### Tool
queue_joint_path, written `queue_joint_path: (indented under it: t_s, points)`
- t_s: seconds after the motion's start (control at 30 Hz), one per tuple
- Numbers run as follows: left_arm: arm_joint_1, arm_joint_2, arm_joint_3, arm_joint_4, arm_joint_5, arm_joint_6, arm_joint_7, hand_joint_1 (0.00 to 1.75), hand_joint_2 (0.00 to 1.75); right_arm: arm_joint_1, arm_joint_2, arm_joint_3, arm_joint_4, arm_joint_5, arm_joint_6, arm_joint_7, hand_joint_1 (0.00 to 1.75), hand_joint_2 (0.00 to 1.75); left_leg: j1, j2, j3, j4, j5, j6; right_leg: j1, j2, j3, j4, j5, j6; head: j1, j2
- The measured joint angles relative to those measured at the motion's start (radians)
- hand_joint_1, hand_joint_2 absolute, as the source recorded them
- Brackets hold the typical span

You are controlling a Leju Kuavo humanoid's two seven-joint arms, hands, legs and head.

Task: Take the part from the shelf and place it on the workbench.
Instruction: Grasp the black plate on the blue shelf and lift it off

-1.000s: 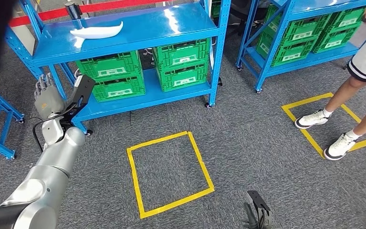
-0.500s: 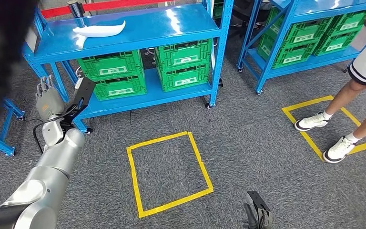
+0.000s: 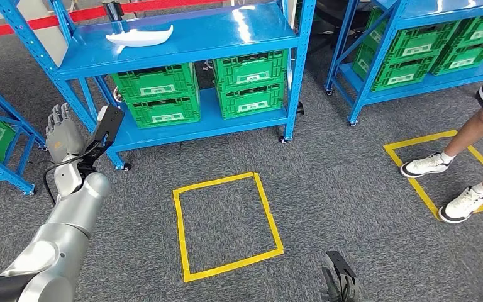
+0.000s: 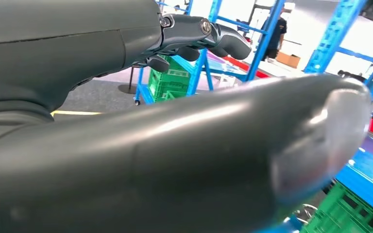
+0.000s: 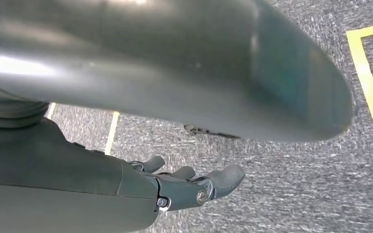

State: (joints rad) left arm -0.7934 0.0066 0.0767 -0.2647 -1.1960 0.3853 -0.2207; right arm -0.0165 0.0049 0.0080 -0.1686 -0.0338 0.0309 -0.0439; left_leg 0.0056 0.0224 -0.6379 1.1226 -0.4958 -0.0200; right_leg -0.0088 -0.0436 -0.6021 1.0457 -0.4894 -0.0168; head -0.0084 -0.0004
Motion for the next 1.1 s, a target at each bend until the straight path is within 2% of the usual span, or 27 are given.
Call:
queue_joint_path:
  t_s: [0.03,0.07,0.1,0.13,0.23,0.37,0.5,1.03,1.1]
  points:
    - [-0.001,0.0,0.0,-0.001,0.0,-0.001,0.0,0.0,0.0,0.0,0.001,0.0,0.0,0.0,0.0,0.0,0.0,0.0,-0.007,0.013,0.024,-0.05,0.014,0.007,0.002,-0.005,-0.001,0.0,0.0,0.003,0.0,0.0]
    - [-0.001,0.001,0.0,-0.001,0.0,-0.002,0.0,0.0,0.0,0.0,0.001,0.0,0.0,0.001,0.0,-0.001,0.0,0.0,-0.013,0.022,0.035,-0.076,0.016,0.013,0.003,-0.01,-0.003,0.0,0.001,0.006,0.0,0.0]
    - [-0.001,0.001,0.0,-0.002,0.0,-0.005,0.0,0.0,0.0,0.0,0.002,0.0,0.0,0.001,0.0,-0.001,0.0,0.0,-0.017,0.023,0.037,-0.083,0.015,0.015,0.005,-0.015,-0.004,-0.002,0.003,0.011,0.0,0.0]
    - [0.0,0.001,0.0,-0.002,0.0,-0.007,0.0,0.0,0.0,0.001,0.002,0.0,0.0,0.0,0.0,0.0,0.0,0.0,-0.016,0.018,0.035,-0.086,0.019,0.014,0.005,-0.019,-0.004,-0.004,0.004,0.009,0.0,0.0]
    - [0.002,0.0,0.0,-0.001,0.0,-0.01,-0.002,0.0,0.0,-0.001,0.003,0.001,0.0,-0.005,-0.004,0.001,0.0,0.0,-0.014,0.006,0.032,-0.092,0.027,0.012,0.008,-0.027,-0.001,-0.012,0.007,-0.002,0.002,0.0]
    - [0.004,0.0,0.0,-0.001,-0.003,-0.012,-0.002,0.0,0.0,-0.003,0.003,0.001,0.0,-0.009,-0.011,0.006,0.0,0.0,-0.015,0.003,0.029,-0.091,0.028,0.021,0.008,-0.028,0.002,-0.021,0.015,0.011,0.003,0.0]
    - [0.004,0.0,0.0,-0.001,-0.003,-0.012,-0.002,0.0,0.0,-0.002,0.003,0.001,0.0,-0.009,-0.012,0.008,0.0,0.0,-0.016,0.005,0.027,-0.091,0.03,0.026,0.007,-0.028,0.001,-0.025,0.02,0.019,0.003,0.0]
    - [0.004,-0.006,0.0,-0.001,-0.006,-0.017,-0.012,0.0,0.0,-0.001,0.003,0.001,0.0,-0.009,-0.007,0.014,0.0,0.0,-0.014,0.007,0.027,-0.091,0.033,0.027,0.01,-0.027,-0.001,-0.025,0.022,0.023,0.003,0.0]
    - [0.004,-0.009,0.0,-0.001,-0.006,-0.019,-0.017,0.0,0.0,-0.001,0.004,0.001,0.0,-0.008,-0.007,0.014,0.0,0.0,-0.017,0.006,0.025,-0.09,0.031,0.031,0.007,-0.029,0.0,-0.028,0.024,0.027,0.003,0.0]
